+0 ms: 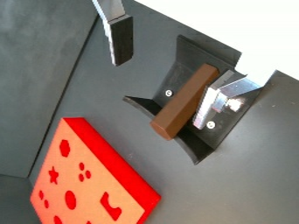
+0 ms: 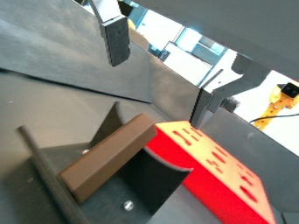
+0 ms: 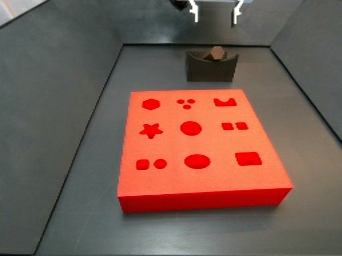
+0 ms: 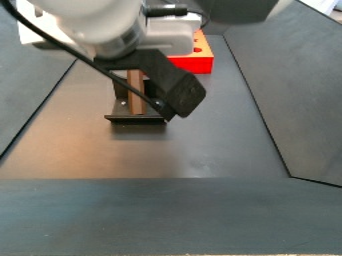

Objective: Pick up the hexagon object. Move up. Place the hexagon object on the fixture. Regrasp the hexagon object. Move to above the board. Insert the hexagon object.
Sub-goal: Regrasp the hexagon object.

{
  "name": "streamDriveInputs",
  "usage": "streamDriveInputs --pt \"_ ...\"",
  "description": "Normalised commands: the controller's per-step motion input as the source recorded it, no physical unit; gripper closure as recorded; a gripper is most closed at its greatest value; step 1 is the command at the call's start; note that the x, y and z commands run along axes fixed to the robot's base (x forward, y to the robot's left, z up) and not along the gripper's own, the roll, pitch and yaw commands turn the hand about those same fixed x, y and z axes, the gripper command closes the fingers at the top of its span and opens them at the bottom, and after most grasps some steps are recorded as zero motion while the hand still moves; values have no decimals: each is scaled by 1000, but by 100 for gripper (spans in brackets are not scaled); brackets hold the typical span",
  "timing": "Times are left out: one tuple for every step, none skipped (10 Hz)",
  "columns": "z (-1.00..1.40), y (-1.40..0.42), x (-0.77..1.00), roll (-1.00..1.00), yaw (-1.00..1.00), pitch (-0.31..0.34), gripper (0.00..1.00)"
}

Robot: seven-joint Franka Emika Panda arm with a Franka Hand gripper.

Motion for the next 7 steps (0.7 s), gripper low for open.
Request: streamDriveInputs --pt "931 -1000 -80 1000 25 66 0" --pt "901 -1000 -109 1000 24 53 0" --pt "849 -1000 -127 1000 23 45 0" --pt "657 -857 -101 1000 22 41 0" --pt "433 -681 -66 1000 22 40 0" --pt "193 -490 -43 1000 22 39 0" --pt "41 -298 -16 1000 22 37 0"
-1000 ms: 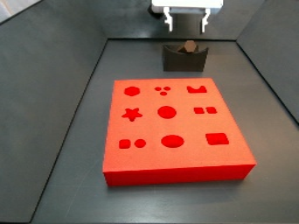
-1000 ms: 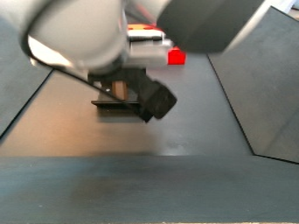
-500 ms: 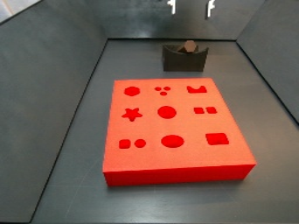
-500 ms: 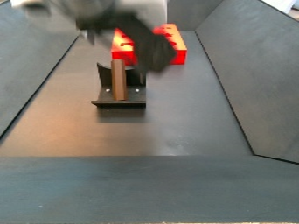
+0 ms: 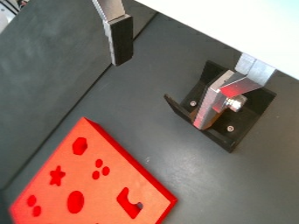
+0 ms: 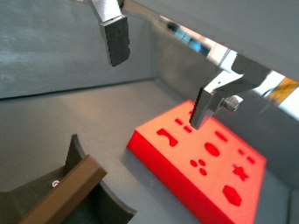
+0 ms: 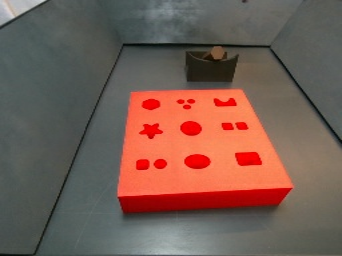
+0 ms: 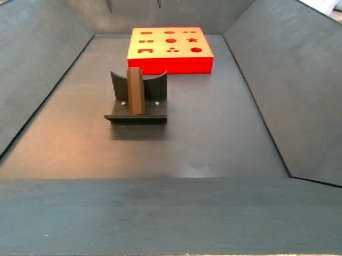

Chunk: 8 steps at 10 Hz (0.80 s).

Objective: Pick up the hexagon object. Move up. Place the hexagon object on the fixture. Regrasp the hexagon object. Move to above the board. Insert the hexagon object.
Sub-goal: Regrasp the hexagon object.

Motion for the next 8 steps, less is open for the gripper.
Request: streamDriveInputs --pt "16 -33 -9 1000 22 37 0" --pt "10 20 -14 1000 23 35 0" --pt "-4 -18 -12 1000 23 30 0" --pt "4 -21 -14 1000 24 27 0" --pt "6 -18 -10 1000 25 20 0" --pt "4 -19 -7 1000 26 18 0" --pt "6 -19 -5 1000 27 15 0" --pt "3 -18 -12 1000 29 18 0"
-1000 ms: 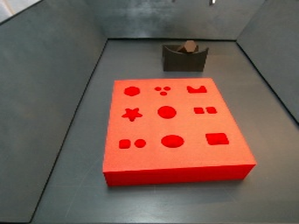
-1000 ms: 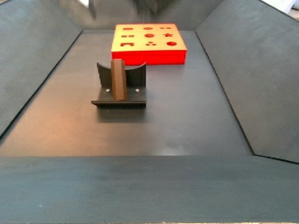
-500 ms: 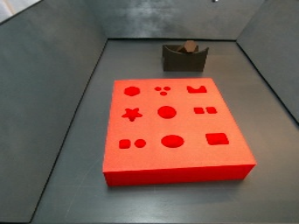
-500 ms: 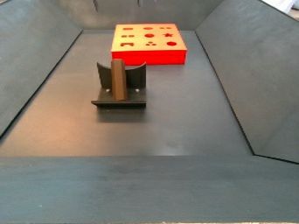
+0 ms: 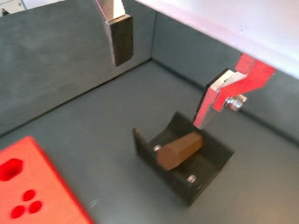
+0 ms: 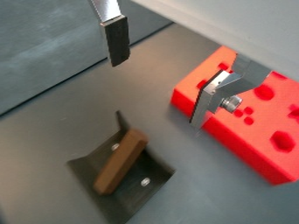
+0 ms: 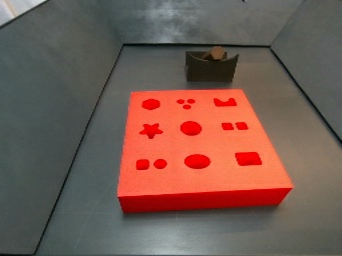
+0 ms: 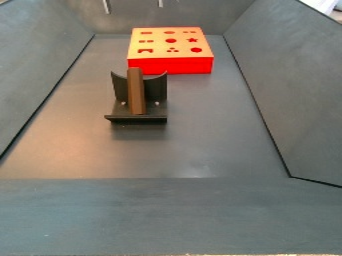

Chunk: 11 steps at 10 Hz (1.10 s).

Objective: Pick up the hexagon object. Move up. Place the hexagon object on the fixture. Regrasp the hexagon object. Move to above the board. Insert the hexagon object.
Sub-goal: Regrasp the hexagon object.

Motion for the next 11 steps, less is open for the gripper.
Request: streamDriveInputs --pt "8 -18 -5 1000 31 22 0" --pt "9 -20 2 1000 32 25 0" --pt "4 -20 18 1000 35 34 0" --pt "-5 -22 27 1000 37 39 0" --pt "-10 -24 43 1000 42 51 0" --pt "-13 -26 56 1000 46 62 0" --pt "-16 -29 74 1000 55 83 0" --pt "-14 -33 87 1000 64 103 0" --pt "-12 -36 97 1000 78 126 0" --pt "-15 -39 106 1000 96 154 0" --pt "-24 -42 112 1000 136 193 0"
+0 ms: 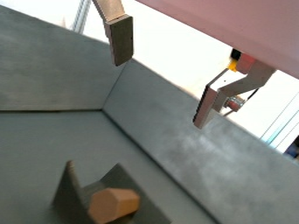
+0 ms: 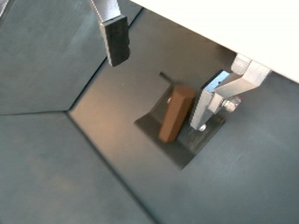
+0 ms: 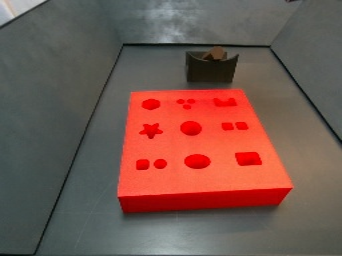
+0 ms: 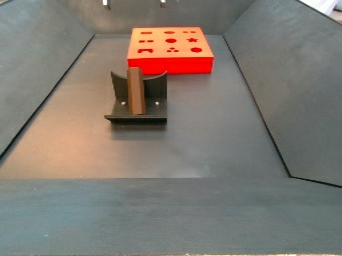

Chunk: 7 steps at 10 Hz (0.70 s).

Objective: Pick up the hexagon object. Move up. Place the hexagon object on the fixture. Regrasp the hexagon object. Move to above the board. Insert the hexagon object.
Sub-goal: Regrasp the hexagon object.

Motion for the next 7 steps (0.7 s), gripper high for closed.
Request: streamDriveInputs --pt "-20 -45 113 975 160 205 0" --pt "-21 -47 112 675 192 175 0" --pt "-21 -50 113 554 202 160 0" --pt "-17 -42 113 331 214 126 0" --pt "-11 -35 106 259 221 103 0" --pt "-13 -39 90 191 219 56 0" --pt "-15 -47 88 169 209 24 0"
